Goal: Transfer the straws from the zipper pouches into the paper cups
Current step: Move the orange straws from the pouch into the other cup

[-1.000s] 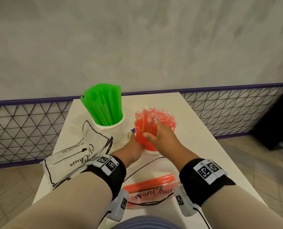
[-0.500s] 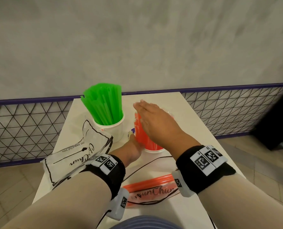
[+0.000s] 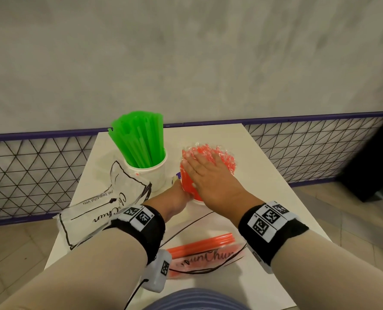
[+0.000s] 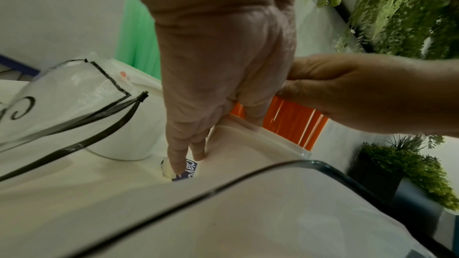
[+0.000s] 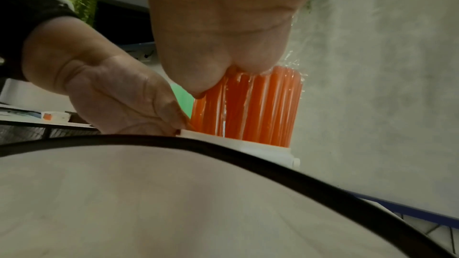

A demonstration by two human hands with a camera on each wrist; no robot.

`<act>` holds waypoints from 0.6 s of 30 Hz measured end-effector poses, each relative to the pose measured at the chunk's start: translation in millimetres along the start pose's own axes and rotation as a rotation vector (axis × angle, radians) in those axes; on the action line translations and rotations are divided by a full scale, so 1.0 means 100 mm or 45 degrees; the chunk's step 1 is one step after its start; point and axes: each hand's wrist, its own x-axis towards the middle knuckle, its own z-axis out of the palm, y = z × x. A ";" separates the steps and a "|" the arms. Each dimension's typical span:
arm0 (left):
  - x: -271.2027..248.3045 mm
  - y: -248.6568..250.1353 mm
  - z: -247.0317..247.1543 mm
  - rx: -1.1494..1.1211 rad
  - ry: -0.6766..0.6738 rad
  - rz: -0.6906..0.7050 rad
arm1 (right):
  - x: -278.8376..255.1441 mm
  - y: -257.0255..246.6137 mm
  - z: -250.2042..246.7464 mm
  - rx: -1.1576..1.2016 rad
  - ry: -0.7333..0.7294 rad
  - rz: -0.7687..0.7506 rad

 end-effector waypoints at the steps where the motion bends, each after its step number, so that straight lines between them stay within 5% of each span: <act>1: 0.02 -0.01 0.00 0.002 0.000 -0.010 | -0.01 -0.01 0.00 0.004 -0.011 0.007; 7: -0.20 0.12 -0.05 0.032 -0.024 -0.024 | -0.07 -0.08 -0.18 0.083 -0.005 0.101; 11: -0.25 -0.09 -0.33 -0.025 -0.117 -0.295 | -0.24 -0.29 -0.31 0.439 0.535 -0.060; 14: -0.32 -0.40 -0.50 0.270 -0.237 -0.421 | -0.42 -0.51 -0.26 0.732 -0.093 -0.207; 16: -0.40 -0.57 -0.56 0.685 -0.383 -0.386 | -0.49 -0.60 -0.04 0.659 -0.490 -0.271; 18: -0.50 -0.74 -0.55 1.067 -0.430 -0.265 | -0.53 -0.65 0.22 0.587 -0.583 -0.275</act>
